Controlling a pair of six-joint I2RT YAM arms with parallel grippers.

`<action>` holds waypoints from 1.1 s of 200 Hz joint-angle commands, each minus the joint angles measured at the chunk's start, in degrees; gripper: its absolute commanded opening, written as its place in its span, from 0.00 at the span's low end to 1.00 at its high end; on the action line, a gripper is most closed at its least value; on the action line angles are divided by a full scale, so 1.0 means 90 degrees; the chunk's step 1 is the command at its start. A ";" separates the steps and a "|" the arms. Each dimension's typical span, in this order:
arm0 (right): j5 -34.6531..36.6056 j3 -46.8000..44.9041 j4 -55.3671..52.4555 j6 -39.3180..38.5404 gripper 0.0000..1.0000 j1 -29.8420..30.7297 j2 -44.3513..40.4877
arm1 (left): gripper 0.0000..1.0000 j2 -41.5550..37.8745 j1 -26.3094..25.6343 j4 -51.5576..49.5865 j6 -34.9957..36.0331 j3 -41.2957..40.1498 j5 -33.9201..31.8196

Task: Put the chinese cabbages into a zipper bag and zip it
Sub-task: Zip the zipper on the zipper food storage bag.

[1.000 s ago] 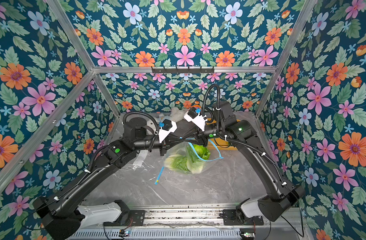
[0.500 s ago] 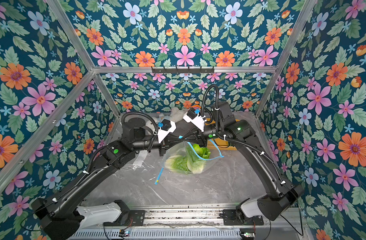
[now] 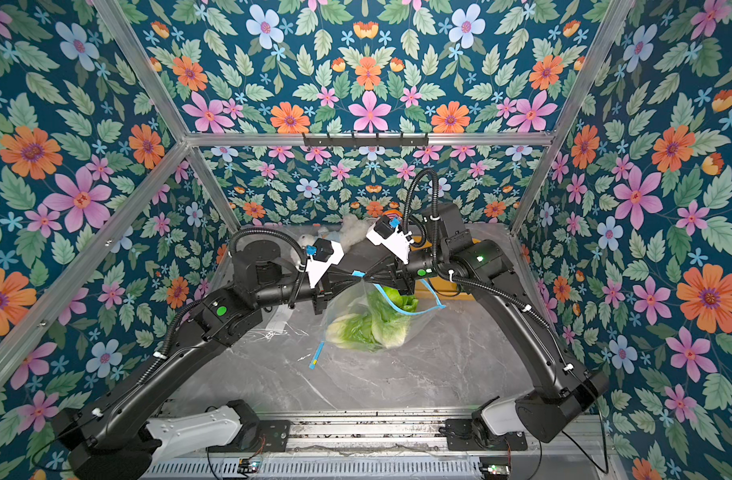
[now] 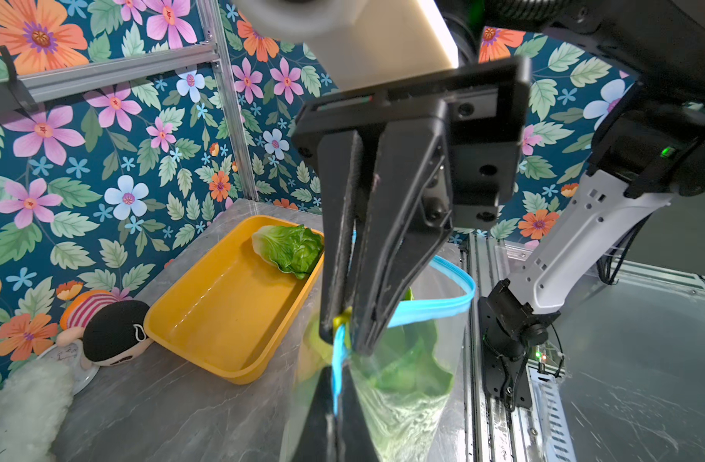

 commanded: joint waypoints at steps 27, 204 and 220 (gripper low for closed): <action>0.0503 0.0028 -0.0513 -0.0058 0.00 -0.0073 -0.0037 | 0.00 -0.0147 0.0069 0.0531 -0.0171 0.0022 -0.0601; 0.0855 -0.0643 -0.0728 0.0381 0.00 -0.0707 -0.0850 | 0.00 -0.0539 0.0598 0.0390 -0.0662 -0.0180 -0.2507; 0.0905 -0.0690 -0.0753 0.0415 0.00 -0.0735 -0.0902 | 0.00 -0.0544 0.0668 0.0388 -0.0692 -0.0211 -0.2529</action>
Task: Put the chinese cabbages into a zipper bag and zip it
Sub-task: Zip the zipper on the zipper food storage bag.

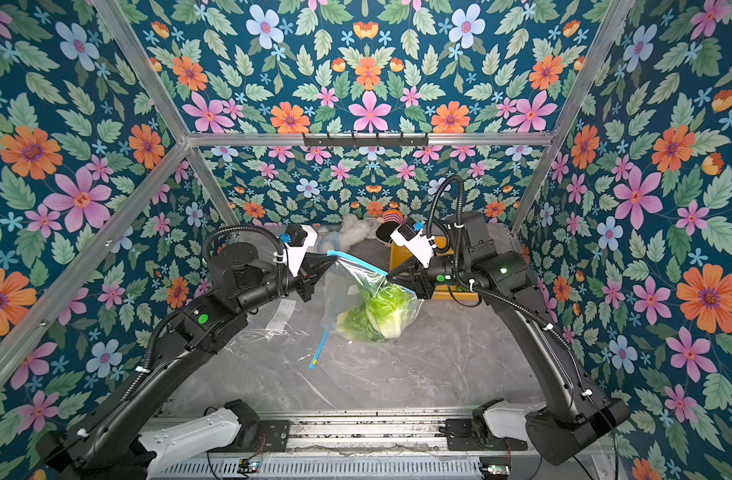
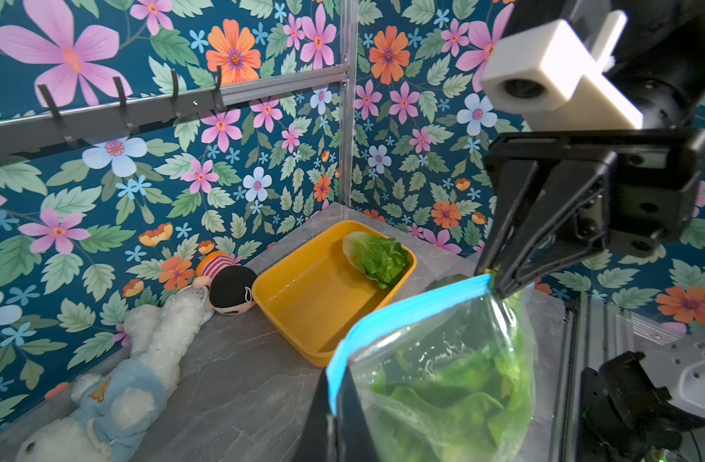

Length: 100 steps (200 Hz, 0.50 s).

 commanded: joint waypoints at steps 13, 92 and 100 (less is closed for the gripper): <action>0.0287 -0.0061 -0.0416 0.0049 0.00 -0.0061 -0.0114 | 0.00 -0.0051 0.0157 0.0236 -0.0117 -0.0021 -0.0863; 0.0666 -0.0212 -0.0525 0.0252 0.00 -0.0145 -0.0353 | 0.00 -0.0069 0.0459 0.0156 -0.0274 -0.0037 -0.1152; 0.0718 -0.0217 -0.0552 0.0268 0.00 -0.0144 -0.0370 | 0.00 -0.0057 0.0494 0.0156 -0.0296 -0.0034 -0.1190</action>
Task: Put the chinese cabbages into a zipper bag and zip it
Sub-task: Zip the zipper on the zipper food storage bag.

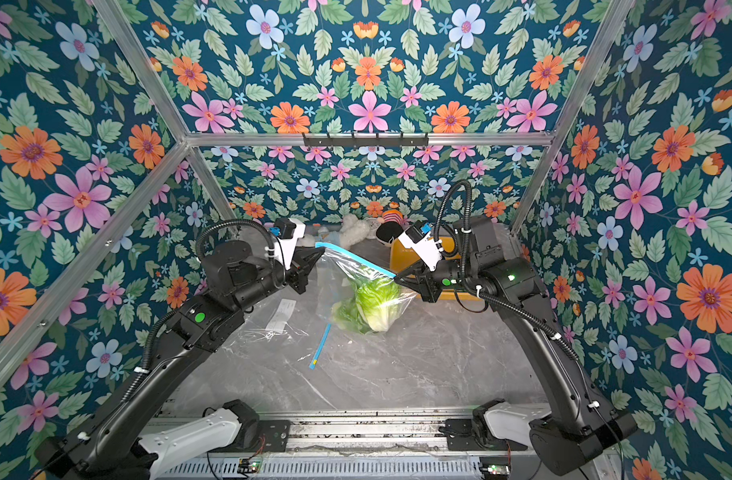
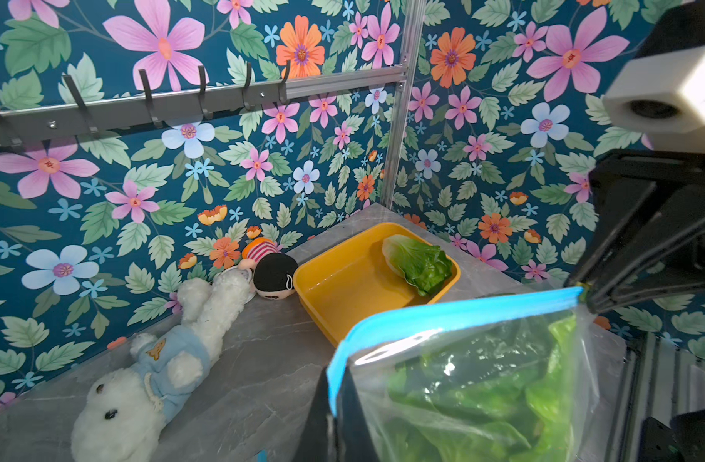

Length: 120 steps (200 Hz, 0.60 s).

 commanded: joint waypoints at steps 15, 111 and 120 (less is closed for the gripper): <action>0.0367 -0.0030 -0.0478 0.0117 0.00 -0.0028 -0.0141 | 0.00 -0.0016 0.0162 0.0154 -0.0125 0.0006 -0.0675; 0.0836 -0.0396 -0.0703 0.0738 0.00 -0.0044 -0.0568 | 0.00 0.0077 0.0361 0.0014 -0.0276 0.0141 -0.0439; 0.0832 -0.0365 -0.0780 0.0860 0.00 -0.0042 -0.0587 | 0.00 0.0055 0.0361 -0.0019 -0.0296 0.0191 -0.0471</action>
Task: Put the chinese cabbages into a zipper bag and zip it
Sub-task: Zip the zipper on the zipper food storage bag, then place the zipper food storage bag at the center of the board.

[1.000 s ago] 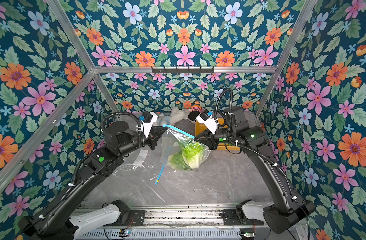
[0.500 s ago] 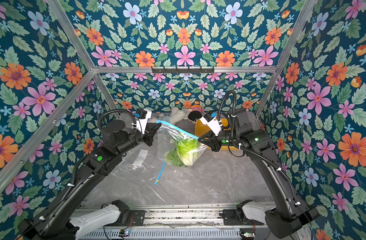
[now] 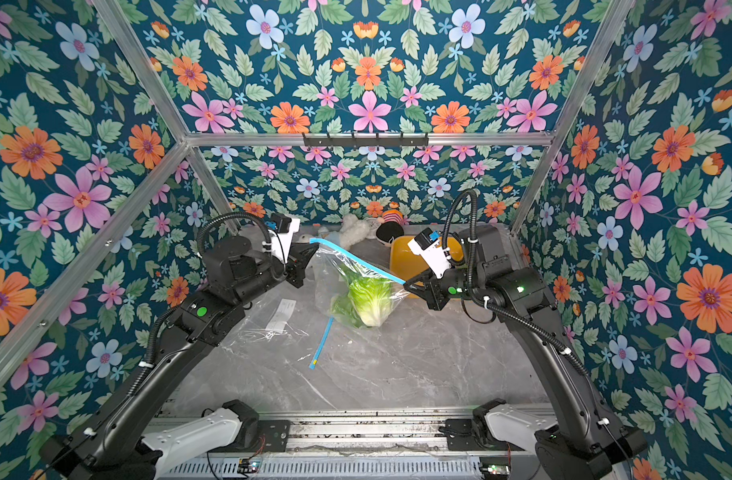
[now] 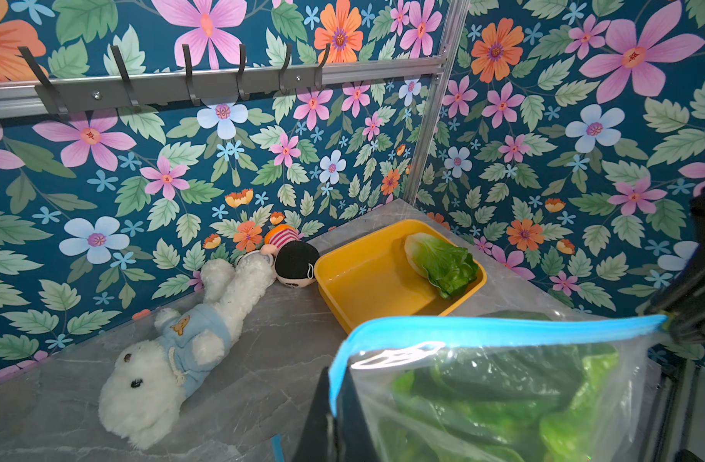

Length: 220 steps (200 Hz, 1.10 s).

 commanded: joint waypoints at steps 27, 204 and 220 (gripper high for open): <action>-0.0715 -0.0098 -0.0424 0.0885 0.00 0.0009 -0.0060 | 0.00 0.0085 0.0036 -0.0208 -0.0313 0.0587 -0.0346; 0.1060 -0.4626 0.0323 0.5479 0.05 0.0499 -0.2445 | 0.18 0.3794 -0.1949 0.1592 -0.1997 0.0643 0.1281; 0.1209 -0.4832 0.0318 0.5684 0.06 0.0499 -0.2647 | 0.38 0.3708 -0.1944 0.1593 -0.1942 0.0576 0.1249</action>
